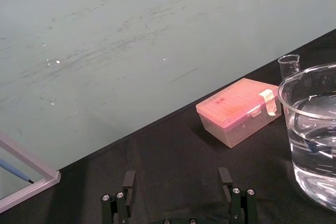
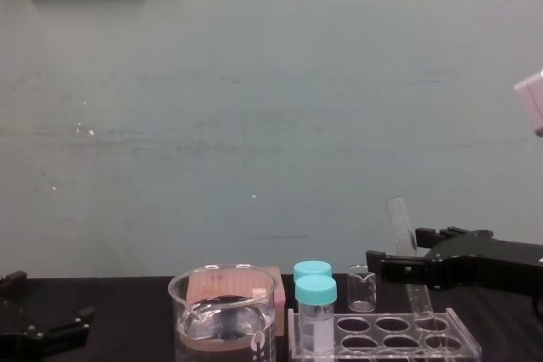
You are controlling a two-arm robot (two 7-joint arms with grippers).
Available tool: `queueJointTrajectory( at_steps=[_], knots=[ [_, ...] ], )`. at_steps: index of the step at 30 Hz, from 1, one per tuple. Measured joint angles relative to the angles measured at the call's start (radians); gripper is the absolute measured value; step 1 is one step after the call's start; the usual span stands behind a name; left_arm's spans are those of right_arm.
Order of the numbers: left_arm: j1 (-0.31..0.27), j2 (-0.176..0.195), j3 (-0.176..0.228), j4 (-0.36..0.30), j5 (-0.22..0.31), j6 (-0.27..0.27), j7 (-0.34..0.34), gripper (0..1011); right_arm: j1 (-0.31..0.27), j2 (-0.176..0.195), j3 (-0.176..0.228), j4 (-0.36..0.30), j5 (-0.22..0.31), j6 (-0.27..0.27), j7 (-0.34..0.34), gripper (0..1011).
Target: Hold the test tube with one hand and immerse one end into the beaker, then return it to the test tube rack.
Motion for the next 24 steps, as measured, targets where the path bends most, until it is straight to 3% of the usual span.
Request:
queueJointTrajectory(
  at_steps=[3,10,24],
  knots=[
    [0.000,0.000,0.000,0.000,0.000,0.000,0.000,1000,-0.001,0.001,0.000,-0.001,0.001,0.000,0.000,996],
    [0.000,0.000,0.000,0.000,0.000,0.000,0.000,1000,-0.002,0.001,0.001,-0.002,0.004,0.000,0.000,841],
    [0.000,0.000,0.000,0.000,0.000,0.000,0.000,1000,-0.003,0.002,0.001,-0.003,0.006,0.001,-0.001,393]
  ],
)
